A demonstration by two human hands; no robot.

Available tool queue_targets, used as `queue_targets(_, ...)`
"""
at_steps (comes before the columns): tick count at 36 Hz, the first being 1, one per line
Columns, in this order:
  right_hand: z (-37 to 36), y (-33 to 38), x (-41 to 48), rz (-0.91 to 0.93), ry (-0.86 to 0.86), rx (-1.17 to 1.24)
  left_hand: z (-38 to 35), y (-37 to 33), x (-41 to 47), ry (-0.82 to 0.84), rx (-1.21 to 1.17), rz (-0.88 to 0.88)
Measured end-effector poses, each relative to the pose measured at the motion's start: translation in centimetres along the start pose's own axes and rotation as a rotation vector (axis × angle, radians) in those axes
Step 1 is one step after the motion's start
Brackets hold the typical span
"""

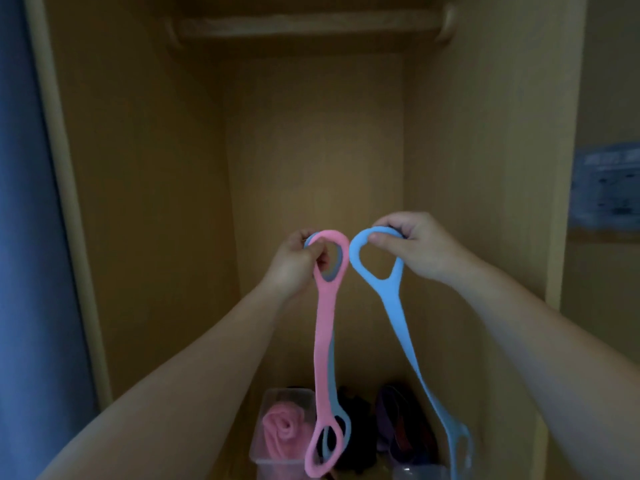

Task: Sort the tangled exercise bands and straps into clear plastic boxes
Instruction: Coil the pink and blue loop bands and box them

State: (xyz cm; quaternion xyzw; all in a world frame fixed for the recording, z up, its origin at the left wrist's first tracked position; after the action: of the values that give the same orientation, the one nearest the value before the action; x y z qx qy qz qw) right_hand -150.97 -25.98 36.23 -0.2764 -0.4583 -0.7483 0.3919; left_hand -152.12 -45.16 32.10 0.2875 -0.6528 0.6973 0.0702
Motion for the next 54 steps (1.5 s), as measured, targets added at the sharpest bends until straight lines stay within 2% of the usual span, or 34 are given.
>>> queue_targets(5, -1.7, -0.2, 0.1, -0.007, 0.017, 0.05, -1.5, -0.6, -1.2, 0.121, -0.153, 0.039)
queue_targets(9, -2.7, -0.5, 0.0, -0.003, -0.041, 0.076, -2.1, -1.0, -2.3, 0.193, -0.275, 0.06)
queue_targets(15, -3.5, -0.8, 0.3, 0.099, -0.147, -0.07, -2.0, -1.4, -2.9, 0.144, -0.448, 0.091)
queue_targets(18, -3.9, -0.9, 0.1, 0.147, -0.189, -0.12, -1.9, -1.6, -3.0, 0.159, -0.436, 0.087)
queue_targets(21, -4.2, -1.4, 0.2, 0.053, -0.197, -0.08, -1.7, -1.9, -3.2, 0.207, -0.427, 0.088)
queue_targets(25, -4.7, -1.6, 0.2, -0.177, -0.041, 0.277, -1.1, -1.7, -3.4, 0.231, -0.41, 0.095)
queue_targets(29, -4.9, -1.5, 0.1, -0.243, -0.009, 0.387, -0.8, -1.3, -3.4, 0.211, -0.321, 0.083)
queue_targets(37, -5.4, -2.0, 0.0, -0.274, -0.006, 0.35, -0.3, -0.7, -3.6, 0.252, -0.163, 0.042)
queue_targets(45, -5.6, -1.4, 0.2, -0.257, -0.011, 0.359, -0.2, -1.0, -3.3, 0.196, -0.122, -0.003)
queue_targets(54, -5.9, -2.0, 0.0, -0.254, 0.015, 0.305, -0.1, -0.9, -3.2, 0.239, 0.005, 0.027)
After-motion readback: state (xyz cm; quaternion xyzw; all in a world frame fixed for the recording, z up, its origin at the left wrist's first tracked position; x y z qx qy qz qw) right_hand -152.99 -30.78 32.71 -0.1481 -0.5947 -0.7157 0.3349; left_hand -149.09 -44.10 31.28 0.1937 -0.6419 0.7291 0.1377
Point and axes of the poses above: each hand's wrist, its own x-axis towards the middle knuckle, its own z-axis out of the back of the hand, y = z × x, the point moved 5 cm from there along x, towards the middle knuckle, and after that the axes turned 5 degrees about -y, right-handed, at the moved point
